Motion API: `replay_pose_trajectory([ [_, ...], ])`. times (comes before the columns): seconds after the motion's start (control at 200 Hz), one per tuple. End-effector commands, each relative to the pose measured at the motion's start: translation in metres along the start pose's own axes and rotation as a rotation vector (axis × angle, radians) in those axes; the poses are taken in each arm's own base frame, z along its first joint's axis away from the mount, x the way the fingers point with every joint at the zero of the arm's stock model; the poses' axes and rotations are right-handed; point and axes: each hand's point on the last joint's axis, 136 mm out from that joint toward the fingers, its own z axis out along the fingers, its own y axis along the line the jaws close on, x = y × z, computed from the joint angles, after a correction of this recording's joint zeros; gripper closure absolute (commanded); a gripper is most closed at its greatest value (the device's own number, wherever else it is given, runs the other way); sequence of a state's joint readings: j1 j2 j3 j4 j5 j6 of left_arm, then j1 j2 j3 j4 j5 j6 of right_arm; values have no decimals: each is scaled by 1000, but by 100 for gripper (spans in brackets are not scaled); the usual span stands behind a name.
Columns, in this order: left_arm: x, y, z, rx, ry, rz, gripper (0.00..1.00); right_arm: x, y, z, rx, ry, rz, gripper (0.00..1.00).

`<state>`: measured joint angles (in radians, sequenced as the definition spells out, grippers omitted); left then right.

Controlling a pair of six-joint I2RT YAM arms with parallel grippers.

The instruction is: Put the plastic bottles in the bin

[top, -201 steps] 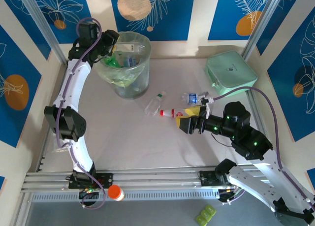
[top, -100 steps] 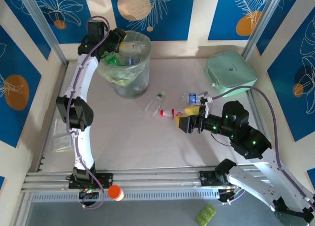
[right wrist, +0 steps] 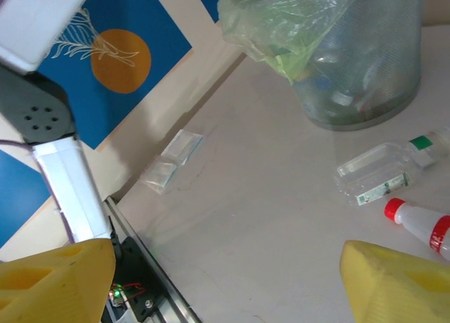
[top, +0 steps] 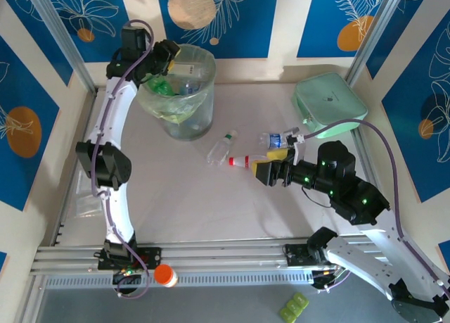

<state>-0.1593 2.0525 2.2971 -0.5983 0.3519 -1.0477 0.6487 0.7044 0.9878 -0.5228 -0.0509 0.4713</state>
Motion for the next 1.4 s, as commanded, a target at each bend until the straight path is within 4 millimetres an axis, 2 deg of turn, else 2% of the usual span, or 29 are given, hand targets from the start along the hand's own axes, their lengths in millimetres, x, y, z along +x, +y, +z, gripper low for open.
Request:
replay_pose_trajectory([
  [0.0, 11, -38, -57, 70, 1, 72, 50, 5, -18, 4, 97, 43, 29, 17],
  [0.14, 49, -30, -91, 43, 33, 91, 51, 19, -51, 16, 233, 108, 127, 17],
  [0.31, 116, -6, -137, -67, 45, 209, 52, 39, -84, 39, 342, 233, 183, 17],
  [0.42, 147, 17, -153, -104, 126, 248, 51, 48, -108, 51, 420, 288, 231, 17],
  [0.505, 165, 40, -164, -140, 163, 257, 51, 46, -122, 61, 473, 300, 289, 17],
  [0.57, 176, 58, -171, -160, 172, 273, 51, 44, -141, 66, 576, 302, 335, 17],
  [0.71, 184, 96, -180, -233, 154, 355, 45, 34, -192, 64, 825, 298, 459, 17],
  [0.79, 191, 100, -180, -203, 165, 405, 43, 30, -222, 57, 958, 280, 607, 18],
  [0.905, 190, 109, -182, -198, 127, 447, 42, 26, -253, 49, 1089, 243, 855, 21],
  [0.98, 186, 115, -183, -209, 92, 463, 42, 29, -268, 45, 1167, 219, 1015, 20],
  [1.12, 185, 123, -183, -211, 58, 482, 42, 38, -290, 58, 1204, 200, 1293, 18],
  [1.39, 193, 133, -174, -211, 80, 483, 44, 48, -325, 91, 1269, 185, 1471, 16],
])
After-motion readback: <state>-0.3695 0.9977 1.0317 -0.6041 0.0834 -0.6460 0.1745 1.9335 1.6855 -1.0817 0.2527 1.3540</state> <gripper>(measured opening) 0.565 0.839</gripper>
